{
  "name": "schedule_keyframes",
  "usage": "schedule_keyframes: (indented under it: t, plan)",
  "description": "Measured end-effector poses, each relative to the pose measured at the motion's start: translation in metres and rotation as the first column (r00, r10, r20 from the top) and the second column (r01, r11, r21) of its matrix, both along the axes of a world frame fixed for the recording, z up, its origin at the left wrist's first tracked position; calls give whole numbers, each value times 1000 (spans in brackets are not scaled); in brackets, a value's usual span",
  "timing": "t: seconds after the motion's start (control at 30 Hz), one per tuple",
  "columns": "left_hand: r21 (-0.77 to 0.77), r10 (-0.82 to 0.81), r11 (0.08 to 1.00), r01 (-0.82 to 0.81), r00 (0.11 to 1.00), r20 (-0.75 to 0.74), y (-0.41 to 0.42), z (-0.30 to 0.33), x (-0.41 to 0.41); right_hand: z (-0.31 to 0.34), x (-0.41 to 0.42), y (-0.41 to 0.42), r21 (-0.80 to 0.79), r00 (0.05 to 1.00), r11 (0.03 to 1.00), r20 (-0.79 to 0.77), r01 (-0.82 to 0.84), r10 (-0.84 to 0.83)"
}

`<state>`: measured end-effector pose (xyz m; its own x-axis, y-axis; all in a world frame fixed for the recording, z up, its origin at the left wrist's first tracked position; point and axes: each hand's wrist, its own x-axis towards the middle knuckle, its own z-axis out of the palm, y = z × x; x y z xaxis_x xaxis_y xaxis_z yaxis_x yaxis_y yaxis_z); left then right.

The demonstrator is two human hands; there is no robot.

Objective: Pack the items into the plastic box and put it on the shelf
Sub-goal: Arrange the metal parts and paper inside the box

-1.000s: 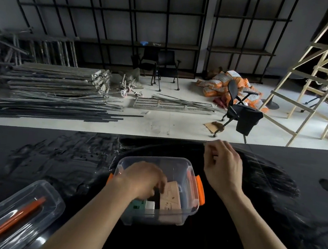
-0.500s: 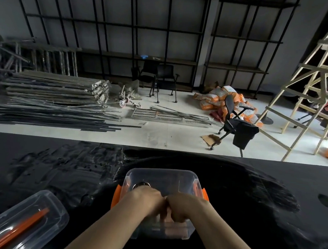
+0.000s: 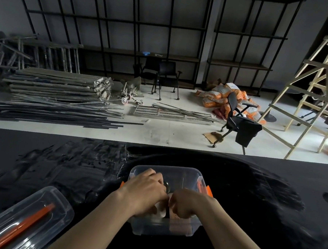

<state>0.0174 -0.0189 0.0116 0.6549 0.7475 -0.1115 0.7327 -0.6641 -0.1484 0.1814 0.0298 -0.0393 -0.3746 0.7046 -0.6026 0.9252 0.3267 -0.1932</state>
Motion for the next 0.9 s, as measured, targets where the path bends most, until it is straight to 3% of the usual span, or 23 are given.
schedule_keyframes:
  t: [0.13, 0.3, 0.5, 0.6, 0.7, 0.77, 0.9]
  plan:
    - [-10, 44, 999, -45, 994, -102, -4, 9, -8, -7, 0, 3, 6, 1000, 1000, -3, 16, -16]
    - [-3, 118, 993, -118, 991, -60, -11, 6, -17, -9, -1, 4, -2, 999, 999, 6, 32, -32]
    - [-67, 228, 974, -218, 942, 247, -13, 8, -19, -2, -5, 2, 36, 987, 991, -99, 129, -125]
    - [-42, 331, 936, -350, 830, 448, -11, 7, -35, -1, -13, 0, 36, 906, 956, -330, 292, -264]
    - [-115, 475, 834, -540, 595, 648, -8, 0, -59, 2, -23, -2, -311, 715, 879, -511, 362, -476]
    - [-233, 580, 751, -618, 447, 681, -10, -12, -69, 5, -31, -5, -471, 613, 799, -522, 373, -594]
    - [-465, 708, 649, -602, 256, 658, -21, -35, -72, 7, -47, -6, -526, 606, 762, -481, 378, -633]
